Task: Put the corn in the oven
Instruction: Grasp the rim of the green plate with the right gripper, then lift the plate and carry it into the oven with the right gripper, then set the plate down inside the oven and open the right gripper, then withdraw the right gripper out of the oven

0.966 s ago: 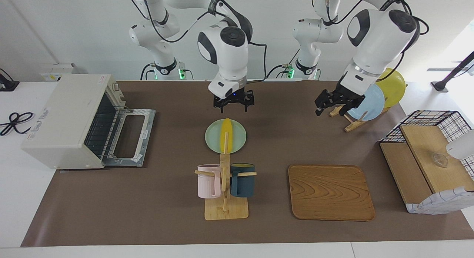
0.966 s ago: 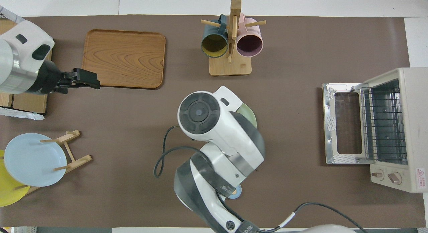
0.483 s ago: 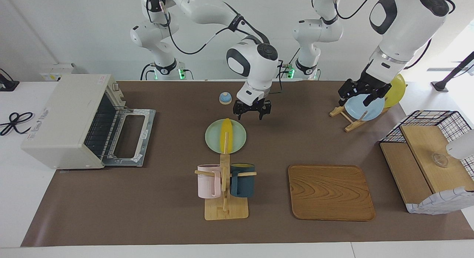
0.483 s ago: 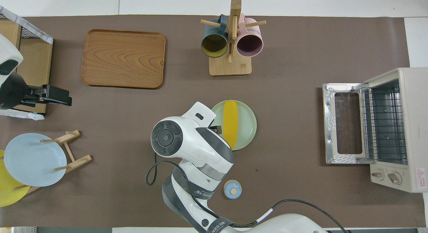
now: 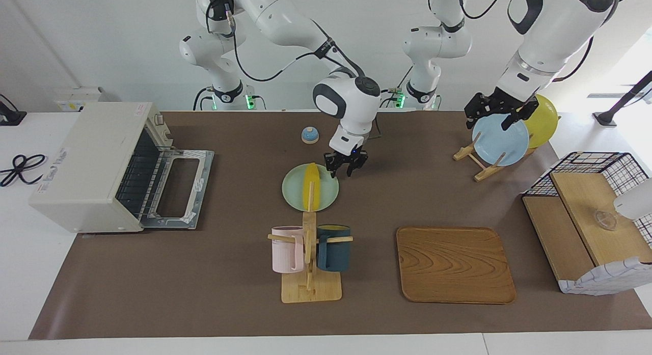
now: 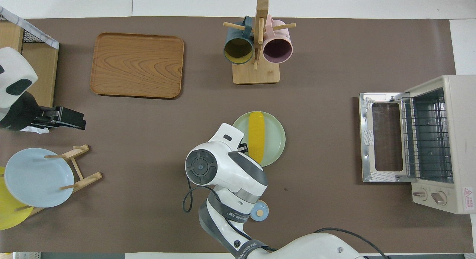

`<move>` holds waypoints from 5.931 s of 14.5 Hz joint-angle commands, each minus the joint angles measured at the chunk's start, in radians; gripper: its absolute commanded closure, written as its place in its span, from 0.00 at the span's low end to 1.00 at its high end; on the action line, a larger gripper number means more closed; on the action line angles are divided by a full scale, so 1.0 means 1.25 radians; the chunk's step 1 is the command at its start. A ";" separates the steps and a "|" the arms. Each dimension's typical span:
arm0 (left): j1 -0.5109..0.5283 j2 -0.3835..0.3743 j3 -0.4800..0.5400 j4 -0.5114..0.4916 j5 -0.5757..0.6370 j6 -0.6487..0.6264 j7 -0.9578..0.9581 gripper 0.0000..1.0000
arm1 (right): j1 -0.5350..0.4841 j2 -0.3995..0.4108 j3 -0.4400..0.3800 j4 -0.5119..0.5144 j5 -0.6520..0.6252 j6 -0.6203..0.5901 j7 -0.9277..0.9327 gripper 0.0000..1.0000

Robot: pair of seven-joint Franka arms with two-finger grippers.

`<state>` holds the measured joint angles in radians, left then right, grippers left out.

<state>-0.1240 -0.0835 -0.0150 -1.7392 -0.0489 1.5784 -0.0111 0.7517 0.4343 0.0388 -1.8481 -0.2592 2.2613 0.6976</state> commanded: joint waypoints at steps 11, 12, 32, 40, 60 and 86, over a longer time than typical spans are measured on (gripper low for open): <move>0.038 -0.014 -0.052 -0.006 0.075 0.016 0.014 0.00 | -0.036 -0.054 0.000 0.052 -0.177 -0.223 -0.128 1.00; 0.038 -0.013 -0.052 -0.006 0.075 0.017 0.013 0.00 | -0.054 -0.075 0.001 0.055 -0.171 -0.244 -0.160 1.00; 0.037 -0.002 -0.046 0.005 0.042 0.040 -0.019 0.00 | -0.576 -0.482 -0.005 -0.320 0.033 -0.225 -0.692 1.00; 0.038 -0.003 -0.047 0.003 0.038 0.047 -0.030 0.00 | -0.725 -0.495 -0.007 -0.378 0.033 -0.151 -0.867 1.00; 0.038 0.003 -0.046 0.019 0.012 0.047 -0.029 0.00 | -0.645 -0.470 -0.005 -0.346 0.152 -0.140 -0.805 0.81; 0.043 -0.004 -0.043 0.012 0.018 0.037 -0.025 0.00 | -0.583 -0.426 -0.008 -0.535 0.026 0.047 -0.534 1.00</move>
<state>-0.0849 -0.0810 -0.0637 -1.7210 -0.0209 1.6288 -0.0417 0.0398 -0.0810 0.0318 -2.5091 -0.1271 2.3200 0.0334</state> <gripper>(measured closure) 0.000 0.991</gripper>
